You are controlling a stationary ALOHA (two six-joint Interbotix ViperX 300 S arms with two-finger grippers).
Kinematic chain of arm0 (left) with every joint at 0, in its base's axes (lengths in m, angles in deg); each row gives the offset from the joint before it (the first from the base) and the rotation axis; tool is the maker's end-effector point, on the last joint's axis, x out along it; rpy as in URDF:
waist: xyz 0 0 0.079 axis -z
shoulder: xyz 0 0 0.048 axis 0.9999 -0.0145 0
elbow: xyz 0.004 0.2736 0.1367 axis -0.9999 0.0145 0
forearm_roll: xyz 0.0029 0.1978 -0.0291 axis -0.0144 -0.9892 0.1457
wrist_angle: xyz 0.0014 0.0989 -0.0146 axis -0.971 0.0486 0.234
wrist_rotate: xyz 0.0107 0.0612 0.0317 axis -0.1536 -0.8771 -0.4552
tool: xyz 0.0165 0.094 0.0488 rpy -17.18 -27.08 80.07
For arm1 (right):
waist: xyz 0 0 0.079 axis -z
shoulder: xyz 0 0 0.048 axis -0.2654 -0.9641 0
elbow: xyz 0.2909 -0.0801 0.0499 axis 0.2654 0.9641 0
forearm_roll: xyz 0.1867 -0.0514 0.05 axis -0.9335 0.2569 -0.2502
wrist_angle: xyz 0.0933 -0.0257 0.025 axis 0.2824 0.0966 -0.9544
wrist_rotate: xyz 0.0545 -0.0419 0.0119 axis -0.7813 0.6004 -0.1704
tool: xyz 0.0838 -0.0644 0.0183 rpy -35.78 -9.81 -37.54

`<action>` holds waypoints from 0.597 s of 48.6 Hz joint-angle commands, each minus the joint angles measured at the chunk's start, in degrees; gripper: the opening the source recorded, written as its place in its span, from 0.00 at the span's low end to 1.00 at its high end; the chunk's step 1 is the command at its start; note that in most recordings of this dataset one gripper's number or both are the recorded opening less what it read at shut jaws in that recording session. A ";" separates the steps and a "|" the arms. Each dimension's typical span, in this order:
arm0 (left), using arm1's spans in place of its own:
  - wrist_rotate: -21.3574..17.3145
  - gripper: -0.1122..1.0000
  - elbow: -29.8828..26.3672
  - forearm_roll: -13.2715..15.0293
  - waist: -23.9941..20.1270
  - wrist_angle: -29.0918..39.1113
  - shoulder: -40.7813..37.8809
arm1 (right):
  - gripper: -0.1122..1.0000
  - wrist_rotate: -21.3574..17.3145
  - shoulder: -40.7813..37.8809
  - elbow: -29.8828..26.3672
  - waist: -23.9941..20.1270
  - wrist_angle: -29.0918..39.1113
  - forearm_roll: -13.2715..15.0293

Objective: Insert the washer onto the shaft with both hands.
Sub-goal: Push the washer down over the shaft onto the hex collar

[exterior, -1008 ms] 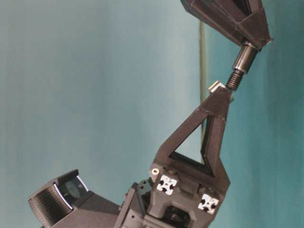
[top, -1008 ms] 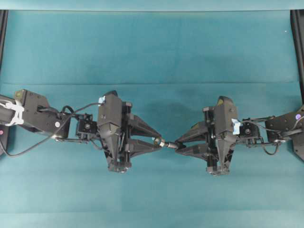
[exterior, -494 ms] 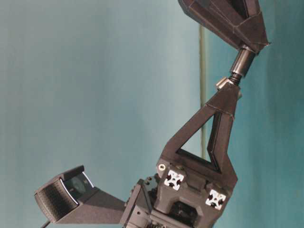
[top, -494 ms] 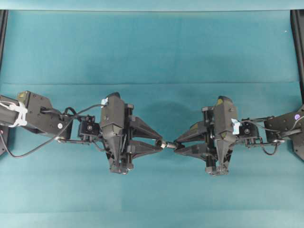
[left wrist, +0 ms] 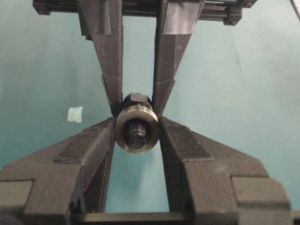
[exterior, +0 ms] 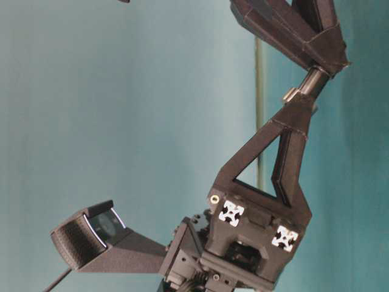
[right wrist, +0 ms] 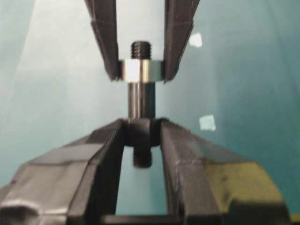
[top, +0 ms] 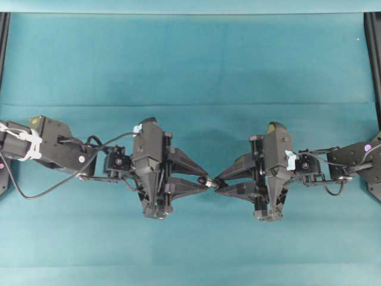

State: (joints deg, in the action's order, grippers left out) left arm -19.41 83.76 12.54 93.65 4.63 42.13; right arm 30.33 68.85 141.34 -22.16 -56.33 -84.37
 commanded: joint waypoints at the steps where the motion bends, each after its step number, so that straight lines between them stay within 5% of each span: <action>1: -0.09 0.43 -1.23 -0.09 0.18 0.26 0.18 | 0.10 -0.18 0.53 -1.14 0.09 -0.70 0.00; 29: -0.88 0.43 -3.69 -0.09 0.18 3.78 -1.67 | 0.10 -0.09 0.09 -1.93 0.18 -0.26 0.00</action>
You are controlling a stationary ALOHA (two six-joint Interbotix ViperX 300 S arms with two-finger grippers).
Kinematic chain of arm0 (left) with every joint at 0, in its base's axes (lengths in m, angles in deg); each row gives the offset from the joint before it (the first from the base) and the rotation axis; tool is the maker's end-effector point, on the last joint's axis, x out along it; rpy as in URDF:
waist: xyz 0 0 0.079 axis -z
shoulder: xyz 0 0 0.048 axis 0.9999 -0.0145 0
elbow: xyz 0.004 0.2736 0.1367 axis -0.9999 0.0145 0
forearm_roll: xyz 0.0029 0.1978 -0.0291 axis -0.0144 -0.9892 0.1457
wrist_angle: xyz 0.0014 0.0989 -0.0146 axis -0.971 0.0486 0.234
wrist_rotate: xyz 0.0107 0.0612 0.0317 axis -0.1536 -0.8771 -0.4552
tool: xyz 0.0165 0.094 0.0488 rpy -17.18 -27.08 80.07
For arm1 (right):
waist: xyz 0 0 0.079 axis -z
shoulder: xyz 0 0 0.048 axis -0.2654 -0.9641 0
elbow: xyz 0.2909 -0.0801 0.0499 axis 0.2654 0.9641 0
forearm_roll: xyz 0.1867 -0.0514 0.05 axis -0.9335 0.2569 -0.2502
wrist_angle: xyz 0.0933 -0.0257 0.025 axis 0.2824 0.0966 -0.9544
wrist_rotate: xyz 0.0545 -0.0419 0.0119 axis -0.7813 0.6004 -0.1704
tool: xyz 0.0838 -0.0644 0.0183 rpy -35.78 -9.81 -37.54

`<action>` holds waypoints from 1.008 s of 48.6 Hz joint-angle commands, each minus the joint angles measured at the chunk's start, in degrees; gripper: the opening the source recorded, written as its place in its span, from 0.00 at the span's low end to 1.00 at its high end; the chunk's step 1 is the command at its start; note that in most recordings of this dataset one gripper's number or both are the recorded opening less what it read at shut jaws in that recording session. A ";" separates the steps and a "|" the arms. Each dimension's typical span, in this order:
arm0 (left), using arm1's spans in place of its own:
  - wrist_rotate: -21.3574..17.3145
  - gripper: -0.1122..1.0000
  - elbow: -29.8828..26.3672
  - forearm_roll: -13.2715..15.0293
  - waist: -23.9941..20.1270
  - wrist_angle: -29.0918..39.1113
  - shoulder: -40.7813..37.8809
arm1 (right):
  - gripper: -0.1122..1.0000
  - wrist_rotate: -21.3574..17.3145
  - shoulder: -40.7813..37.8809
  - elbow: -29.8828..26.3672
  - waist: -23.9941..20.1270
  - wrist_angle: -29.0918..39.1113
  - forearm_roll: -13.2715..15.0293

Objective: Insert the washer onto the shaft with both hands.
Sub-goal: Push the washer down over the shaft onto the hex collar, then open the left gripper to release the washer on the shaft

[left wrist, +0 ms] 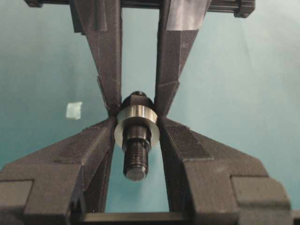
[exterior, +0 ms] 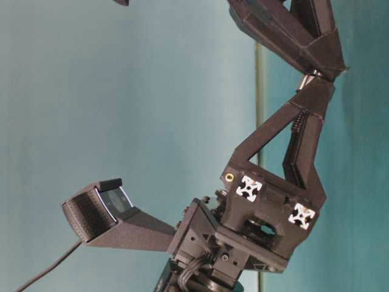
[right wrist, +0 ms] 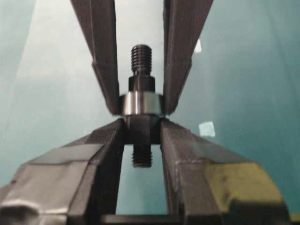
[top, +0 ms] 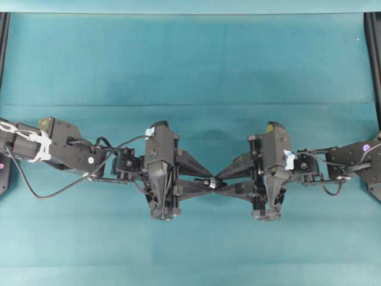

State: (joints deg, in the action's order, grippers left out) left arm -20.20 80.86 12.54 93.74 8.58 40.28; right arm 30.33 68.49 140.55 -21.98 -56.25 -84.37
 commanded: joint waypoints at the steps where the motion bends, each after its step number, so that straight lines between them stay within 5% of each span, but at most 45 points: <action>1: -0.09 0.43 -0.79 -0.09 0.09 -0.26 0.26 | 0.10 -0.09 0.44 -1.14 0.00 -0.35 0.00; 39: 0.35 0.43 -1.93 -0.09 -0.26 5.01 0.97 | 0.10 -0.09 0.44 -0.97 0.00 -0.18 0.00; 49: 0.26 0.89 -1.93 -0.18 -0.35 5.89 2.37 | 0.10 -0.09 0.53 -0.97 0.00 -0.18 0.00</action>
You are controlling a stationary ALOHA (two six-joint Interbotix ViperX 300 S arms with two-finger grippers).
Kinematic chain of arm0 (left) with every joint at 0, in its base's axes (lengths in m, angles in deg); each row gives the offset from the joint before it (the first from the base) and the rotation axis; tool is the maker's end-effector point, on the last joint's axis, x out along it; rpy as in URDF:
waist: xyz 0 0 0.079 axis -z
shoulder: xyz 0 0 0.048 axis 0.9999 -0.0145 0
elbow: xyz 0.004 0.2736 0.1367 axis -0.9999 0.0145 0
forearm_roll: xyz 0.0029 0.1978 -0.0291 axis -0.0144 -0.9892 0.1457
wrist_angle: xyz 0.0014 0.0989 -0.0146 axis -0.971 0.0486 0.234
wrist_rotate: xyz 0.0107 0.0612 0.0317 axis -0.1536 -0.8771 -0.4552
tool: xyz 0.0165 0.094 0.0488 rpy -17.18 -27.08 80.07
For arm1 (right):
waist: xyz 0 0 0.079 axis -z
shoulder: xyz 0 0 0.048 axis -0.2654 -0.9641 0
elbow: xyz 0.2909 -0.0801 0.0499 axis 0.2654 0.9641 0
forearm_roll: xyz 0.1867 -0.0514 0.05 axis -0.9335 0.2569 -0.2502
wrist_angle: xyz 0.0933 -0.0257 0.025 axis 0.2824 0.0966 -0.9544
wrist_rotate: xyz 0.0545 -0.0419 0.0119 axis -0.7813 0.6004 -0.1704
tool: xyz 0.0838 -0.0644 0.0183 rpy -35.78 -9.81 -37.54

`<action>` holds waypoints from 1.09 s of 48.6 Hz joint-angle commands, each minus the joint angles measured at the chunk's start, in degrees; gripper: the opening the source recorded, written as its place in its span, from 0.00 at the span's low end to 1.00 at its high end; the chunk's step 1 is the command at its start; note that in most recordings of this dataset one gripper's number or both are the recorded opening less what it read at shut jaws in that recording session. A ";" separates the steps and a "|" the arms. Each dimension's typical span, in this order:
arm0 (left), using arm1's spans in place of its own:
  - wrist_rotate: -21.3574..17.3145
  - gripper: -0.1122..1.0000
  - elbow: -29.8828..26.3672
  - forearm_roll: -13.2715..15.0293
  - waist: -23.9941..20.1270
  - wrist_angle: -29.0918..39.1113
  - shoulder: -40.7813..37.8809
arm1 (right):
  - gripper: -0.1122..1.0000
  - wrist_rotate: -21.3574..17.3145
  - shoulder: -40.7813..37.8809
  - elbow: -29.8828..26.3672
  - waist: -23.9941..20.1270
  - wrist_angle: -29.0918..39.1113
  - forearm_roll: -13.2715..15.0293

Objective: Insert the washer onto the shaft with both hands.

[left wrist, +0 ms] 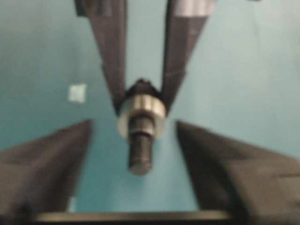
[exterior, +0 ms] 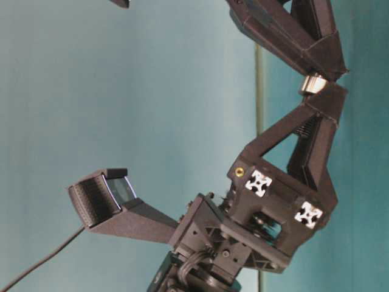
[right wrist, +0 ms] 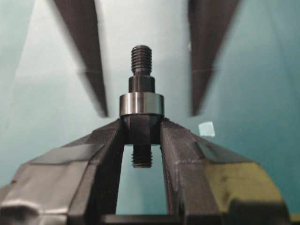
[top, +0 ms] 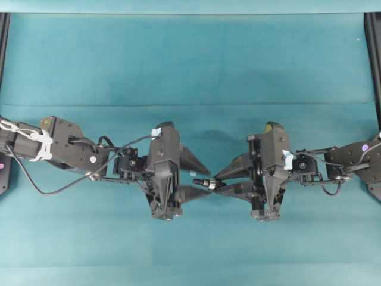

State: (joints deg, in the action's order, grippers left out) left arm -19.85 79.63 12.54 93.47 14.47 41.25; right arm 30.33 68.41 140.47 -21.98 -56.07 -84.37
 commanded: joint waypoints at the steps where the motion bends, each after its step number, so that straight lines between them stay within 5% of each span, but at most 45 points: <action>1: -0.09 0.91 -0.70 -0.18 -0.09 0.00 1.49 | 0.10 0.00 0.62 -0.79 0.00 -0.35 0.00; 27: -0.35 0.87 -0.62 -0.09 -0.09 3.08 4.04 | 0.10 -0.09 0.53 -0.88 0.00 -0.35 0.00; 53: -0.44 0.86 5.54 -0.09 0.26 16.52 15.82 | 0.10 -0.09 0.62 -0.79 0.00 -0.18 0.00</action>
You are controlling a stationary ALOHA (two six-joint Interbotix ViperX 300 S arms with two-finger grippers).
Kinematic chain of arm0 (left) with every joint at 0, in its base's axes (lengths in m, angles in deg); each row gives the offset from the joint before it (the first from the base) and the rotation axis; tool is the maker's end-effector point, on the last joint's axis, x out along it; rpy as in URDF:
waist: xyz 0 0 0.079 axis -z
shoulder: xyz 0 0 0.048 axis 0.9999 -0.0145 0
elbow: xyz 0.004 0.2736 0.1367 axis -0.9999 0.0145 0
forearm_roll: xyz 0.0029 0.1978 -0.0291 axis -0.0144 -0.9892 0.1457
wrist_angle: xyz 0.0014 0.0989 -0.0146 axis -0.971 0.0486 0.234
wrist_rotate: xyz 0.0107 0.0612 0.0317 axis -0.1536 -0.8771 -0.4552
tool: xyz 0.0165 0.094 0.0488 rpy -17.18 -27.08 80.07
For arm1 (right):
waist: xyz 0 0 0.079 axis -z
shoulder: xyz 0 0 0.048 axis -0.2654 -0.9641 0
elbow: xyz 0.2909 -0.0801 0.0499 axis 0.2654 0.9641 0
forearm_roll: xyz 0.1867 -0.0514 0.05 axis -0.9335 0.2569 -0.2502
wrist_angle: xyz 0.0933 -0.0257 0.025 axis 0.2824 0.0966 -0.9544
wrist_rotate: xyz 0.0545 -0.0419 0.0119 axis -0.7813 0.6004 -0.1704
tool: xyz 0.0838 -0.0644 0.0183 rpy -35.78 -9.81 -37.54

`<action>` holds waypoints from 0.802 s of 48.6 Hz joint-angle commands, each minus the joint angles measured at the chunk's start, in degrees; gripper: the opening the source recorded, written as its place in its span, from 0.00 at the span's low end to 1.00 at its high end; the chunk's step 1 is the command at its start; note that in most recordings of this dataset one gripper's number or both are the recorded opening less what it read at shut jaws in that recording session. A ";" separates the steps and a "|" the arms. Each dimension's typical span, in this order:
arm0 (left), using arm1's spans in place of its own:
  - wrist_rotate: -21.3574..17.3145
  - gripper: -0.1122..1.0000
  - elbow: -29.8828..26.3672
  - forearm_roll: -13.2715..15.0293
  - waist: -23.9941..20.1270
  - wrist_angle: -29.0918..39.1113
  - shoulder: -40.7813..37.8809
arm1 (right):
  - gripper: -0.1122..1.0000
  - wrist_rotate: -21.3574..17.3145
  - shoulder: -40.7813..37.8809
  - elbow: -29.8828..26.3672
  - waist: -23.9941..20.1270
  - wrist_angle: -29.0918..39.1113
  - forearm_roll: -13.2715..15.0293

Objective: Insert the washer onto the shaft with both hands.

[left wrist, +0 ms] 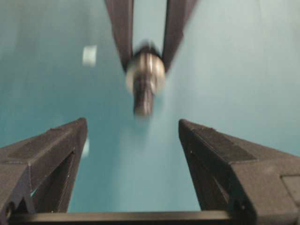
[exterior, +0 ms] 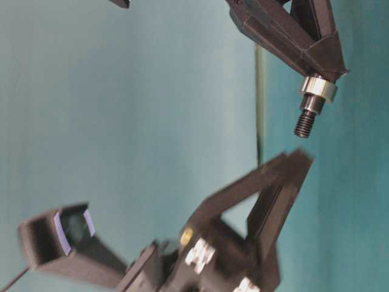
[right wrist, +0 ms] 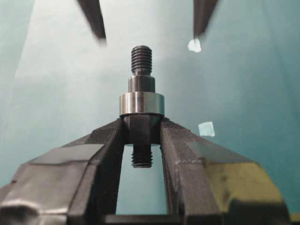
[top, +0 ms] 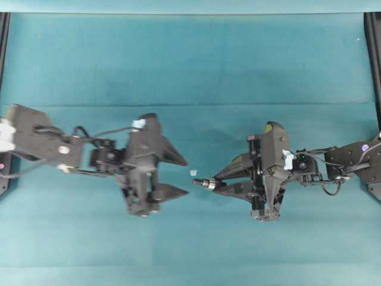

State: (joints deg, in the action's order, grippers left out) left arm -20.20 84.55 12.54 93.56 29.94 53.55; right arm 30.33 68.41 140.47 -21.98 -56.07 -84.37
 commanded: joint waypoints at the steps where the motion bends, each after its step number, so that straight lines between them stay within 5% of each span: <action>1: -0.09 0.86 1.14 -0.18 0.18 1.32 4.13 | 0.10 -0.09 0.62 -0.79 0.00 -0.09 0.00; 20: -0.18 0.86 8.70 -0.09 0.18 3.08 14.41 | 0.10 0.09 0.70 -0.70 0.00 0.18 0.09; 39: -0.18 0.86 10.11 -0.18 0.18 5.71 15.56 | 0.10 0.09 0.62 -0.79 0.09 0.26 0.09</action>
State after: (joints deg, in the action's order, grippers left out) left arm -20.29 95.27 12.54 93.65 35.39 68.32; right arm 30.33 68.41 140.47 -21.89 -55.54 -84.37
